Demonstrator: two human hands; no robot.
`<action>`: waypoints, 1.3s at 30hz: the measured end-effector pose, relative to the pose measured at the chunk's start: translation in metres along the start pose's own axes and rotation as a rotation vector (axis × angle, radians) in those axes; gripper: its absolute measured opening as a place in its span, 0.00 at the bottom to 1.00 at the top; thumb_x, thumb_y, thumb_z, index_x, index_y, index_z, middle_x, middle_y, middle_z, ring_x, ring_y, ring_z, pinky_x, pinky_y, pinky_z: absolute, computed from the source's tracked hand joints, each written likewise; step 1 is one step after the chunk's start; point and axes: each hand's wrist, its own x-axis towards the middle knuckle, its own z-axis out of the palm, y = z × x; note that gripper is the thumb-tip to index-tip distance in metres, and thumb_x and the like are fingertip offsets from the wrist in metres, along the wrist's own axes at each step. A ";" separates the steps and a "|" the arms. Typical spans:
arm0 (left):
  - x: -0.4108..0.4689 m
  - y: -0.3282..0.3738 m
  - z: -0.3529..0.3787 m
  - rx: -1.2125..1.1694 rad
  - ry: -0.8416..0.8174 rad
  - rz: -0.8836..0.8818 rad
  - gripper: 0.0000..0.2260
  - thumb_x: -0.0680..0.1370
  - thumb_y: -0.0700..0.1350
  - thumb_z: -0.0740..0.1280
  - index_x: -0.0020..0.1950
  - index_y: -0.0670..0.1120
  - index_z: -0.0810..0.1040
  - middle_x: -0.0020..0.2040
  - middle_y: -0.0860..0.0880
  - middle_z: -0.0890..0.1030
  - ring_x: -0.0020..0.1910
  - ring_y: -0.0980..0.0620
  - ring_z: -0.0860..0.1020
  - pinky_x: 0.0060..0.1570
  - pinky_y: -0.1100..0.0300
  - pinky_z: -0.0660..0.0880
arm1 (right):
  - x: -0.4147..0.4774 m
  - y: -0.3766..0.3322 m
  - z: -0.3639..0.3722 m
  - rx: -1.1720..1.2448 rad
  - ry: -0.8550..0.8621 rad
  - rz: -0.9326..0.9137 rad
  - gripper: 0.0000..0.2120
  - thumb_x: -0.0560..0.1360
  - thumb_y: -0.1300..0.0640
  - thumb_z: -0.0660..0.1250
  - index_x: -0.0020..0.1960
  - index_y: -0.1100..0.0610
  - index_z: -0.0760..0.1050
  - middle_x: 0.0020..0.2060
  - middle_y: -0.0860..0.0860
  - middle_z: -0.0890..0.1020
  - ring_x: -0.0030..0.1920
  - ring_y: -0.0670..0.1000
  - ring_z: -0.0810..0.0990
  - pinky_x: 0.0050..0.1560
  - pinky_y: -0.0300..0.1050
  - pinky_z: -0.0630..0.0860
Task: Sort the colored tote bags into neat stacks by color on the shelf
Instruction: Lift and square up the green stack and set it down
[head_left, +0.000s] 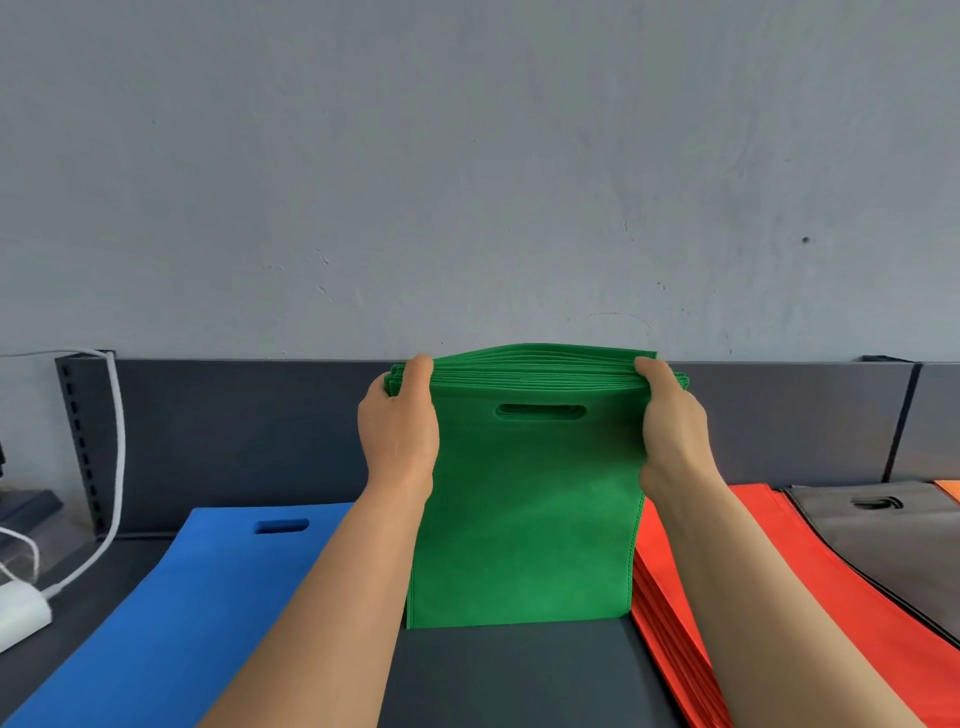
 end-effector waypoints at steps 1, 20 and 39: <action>0.000 0.000 0.000 0.004 0.010 -0.004 0.15 0.77 0.51 0.63 0.36 0.46 0.62 0.31 0.52 0.62 0.31 0.52 0.60 0.34 0.57 0.61 | -0.002 -0.001 0.001 0.005 0.000 -0.005 0.39 0.68 0.37 0.65 0.74 0.51 0.60 0.72 0.48 0.64 0.70 0.54 0.64 0.66 0.58 0.62; 0.000 -0.008 -0.016 0.117 -0.105 0.172 0.05 0.78 0.38 0.53 0.49 0.45 0.67 0.36 0.52 0.65 0.33 0.55 0.63 0.34 0.60 0.62 | -0.001 0.007 -0.029 -0.211 -0.257 -0.310 0.18 0.73 0.64 0.68 0.61 0.54 0.71 0.53 0.49 0.83 0.52 0.49 0.82 0.54 0.53 0.78; 0.007 -0.029 -0.029 0.241 -0.134 0.287 0.17 0.78 0.35 0.52 0.65 0.43 0.70 0.36 0.50 0.68 0.25 0.60 0.63 0.23 0.68 0.64 | -0.004 0.032 -0.025 -0.300 -0.150 -0.302 0.18 0.75 0.67 0.57 0.62 0.53 0.71 0.55 0.48 0.80 0.56 0.48 0.78 0.56 0.49 0.75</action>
